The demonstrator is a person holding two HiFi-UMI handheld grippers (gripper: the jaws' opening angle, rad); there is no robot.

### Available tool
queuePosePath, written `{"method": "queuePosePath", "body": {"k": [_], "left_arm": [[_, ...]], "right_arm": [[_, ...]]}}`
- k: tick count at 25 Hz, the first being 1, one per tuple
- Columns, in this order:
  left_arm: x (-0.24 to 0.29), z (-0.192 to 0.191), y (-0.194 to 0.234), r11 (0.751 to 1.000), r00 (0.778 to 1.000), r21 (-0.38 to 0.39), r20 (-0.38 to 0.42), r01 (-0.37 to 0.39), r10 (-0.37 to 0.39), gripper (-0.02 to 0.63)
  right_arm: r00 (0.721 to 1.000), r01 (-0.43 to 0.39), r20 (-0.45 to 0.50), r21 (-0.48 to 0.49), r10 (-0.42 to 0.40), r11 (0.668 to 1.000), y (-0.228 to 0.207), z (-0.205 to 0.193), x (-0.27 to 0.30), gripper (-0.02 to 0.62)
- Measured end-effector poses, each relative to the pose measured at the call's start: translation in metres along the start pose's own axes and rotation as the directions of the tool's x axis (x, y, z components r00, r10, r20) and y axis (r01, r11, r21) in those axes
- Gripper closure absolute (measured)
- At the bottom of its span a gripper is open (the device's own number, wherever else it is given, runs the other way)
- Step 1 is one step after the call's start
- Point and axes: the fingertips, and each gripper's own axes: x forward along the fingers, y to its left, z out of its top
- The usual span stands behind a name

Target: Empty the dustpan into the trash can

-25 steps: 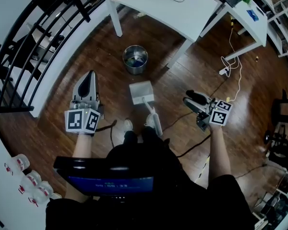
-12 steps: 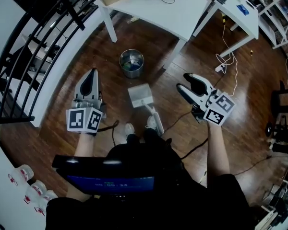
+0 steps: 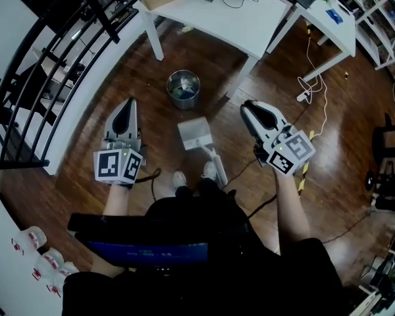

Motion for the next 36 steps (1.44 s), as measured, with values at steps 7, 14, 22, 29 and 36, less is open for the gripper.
{"method": "queuePosePath", "body": {"k": [7,14,22,29,36], "left_arm": [[-0.001,0.0,0.011,1.0,1.0,-0.002,-0.001,-0.009,0.009,0.604],[0.005,0.001,0.008,1.0,1.0,0.0,0.0,-0.001,0.001,0.604],[0.01,-0.001,0.004,1.0,1.0,-0.005,0.0,0.007,-0.007,0.604],[0.018,0.0,-0.003,1.0,1.0,-0.01,-0.004,0.016,-0.016,0.604],[0.024,0.004,-0.012,1.0,1.0,-0.009,-0.001,0.02,-0.02,0.604]], "right_arm": [[1.0,0.019,0.019,-0.083,-0.018,0.996,0.016,0.007,0.014,0.591],[0.999,0.027,0.031,-0.099,-0.024,0.995,0.014,0.011,0.012,0.591],[0.998,0.054,0.016,-0.089,-0.052,0.995,0.005,0.005,0.004,0.591],[0.998,0.066,0.009,-0.082,-0.065,0.994,-0.003,0.004,-0.003,0.591],[0.997,0.072,0.014,-0.079,-0.072,0.994,-0.008,0.008,-0.012,0.591]]}}
